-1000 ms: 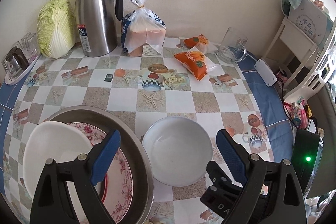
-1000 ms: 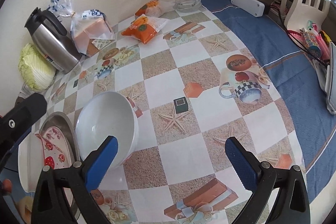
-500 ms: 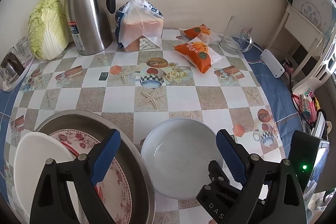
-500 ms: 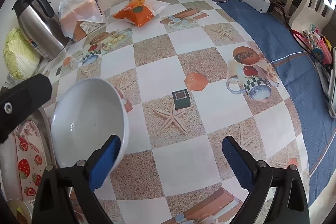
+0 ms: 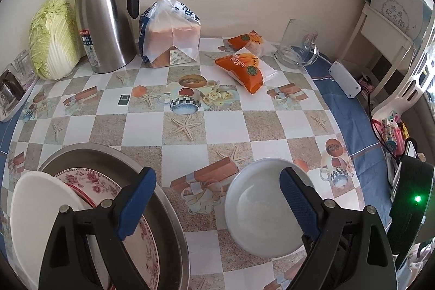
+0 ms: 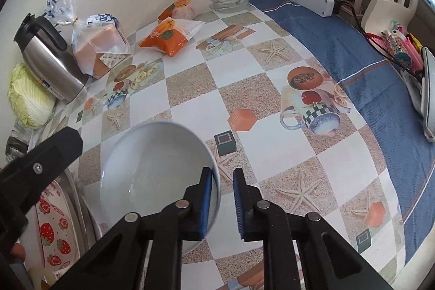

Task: Organize plates and bowls
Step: 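Close both grippers on the white round bowl rim, then lift the white round bowl with both grippers and lower it onto the stack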

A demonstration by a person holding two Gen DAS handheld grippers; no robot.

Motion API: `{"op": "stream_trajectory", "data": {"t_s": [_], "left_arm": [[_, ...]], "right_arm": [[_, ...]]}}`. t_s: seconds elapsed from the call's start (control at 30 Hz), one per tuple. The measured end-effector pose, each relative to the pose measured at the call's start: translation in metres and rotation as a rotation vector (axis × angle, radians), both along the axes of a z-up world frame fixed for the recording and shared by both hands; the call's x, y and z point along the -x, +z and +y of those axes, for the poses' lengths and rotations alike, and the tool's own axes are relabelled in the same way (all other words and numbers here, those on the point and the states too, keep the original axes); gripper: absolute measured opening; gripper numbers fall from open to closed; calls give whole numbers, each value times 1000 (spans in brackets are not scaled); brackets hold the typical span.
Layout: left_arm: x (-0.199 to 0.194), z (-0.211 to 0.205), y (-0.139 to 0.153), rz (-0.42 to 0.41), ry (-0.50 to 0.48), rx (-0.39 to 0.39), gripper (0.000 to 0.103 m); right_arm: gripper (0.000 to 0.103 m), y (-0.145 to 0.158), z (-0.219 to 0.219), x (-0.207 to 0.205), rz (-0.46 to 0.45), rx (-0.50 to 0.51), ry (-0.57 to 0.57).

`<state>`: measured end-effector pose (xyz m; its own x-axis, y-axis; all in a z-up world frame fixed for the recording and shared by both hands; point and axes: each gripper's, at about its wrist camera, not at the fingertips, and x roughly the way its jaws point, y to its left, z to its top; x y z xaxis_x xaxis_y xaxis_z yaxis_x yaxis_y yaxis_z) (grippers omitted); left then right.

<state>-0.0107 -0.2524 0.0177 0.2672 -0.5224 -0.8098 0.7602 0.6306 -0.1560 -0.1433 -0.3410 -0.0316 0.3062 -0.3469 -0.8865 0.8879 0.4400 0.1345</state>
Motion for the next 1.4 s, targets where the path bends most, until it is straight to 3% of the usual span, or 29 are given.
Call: {"op": "stream_trajectory", "data": {"t_s": [0.1, 0.23, 0.33, 0.4, 0.43, 0.57, 0.8, 0.93, 1.2, 1.4], "left_arm": [[2, -2, -1, -23, -10, -15, 91], [8, -5, 4, -20, -42, 0, 78], [17, -10, 7, -53, -75, -4, 76], [20, -12, 4, -30, -94, 3, 69], [20, -14, 1, -12, -98, 4, 59], [18, -19, -21, 51, -93, -20, 40], [12, -23, -54, 166, -93, -37, 25], [9, -22, -59, 166, -87, -36, 15], [4, -15, -51, 154, -80, 2, 13], [5, 1, -11, 98, -72, 63, 13]], "right_arm": [[9, 0, -5, 7, -27, -17, -21], [9, -1, -8, 13, -46, -30, -36], [9, -1, -9, 14, -57, -38, -44], [9, -2, -10, 16, -67, -46, -47], [9, -2, -11, 17, -73, -51, -48], [9, -3, -12, 19, -84, -61, -53], [9, -5, -13, 19, -93, -71, -50], [7, -7, -13, 21, -104, -90, -48], [7, -4, -11, 20, -124, -110, -22], [8, 27, -3, 19, -172, -62, -1]]}}
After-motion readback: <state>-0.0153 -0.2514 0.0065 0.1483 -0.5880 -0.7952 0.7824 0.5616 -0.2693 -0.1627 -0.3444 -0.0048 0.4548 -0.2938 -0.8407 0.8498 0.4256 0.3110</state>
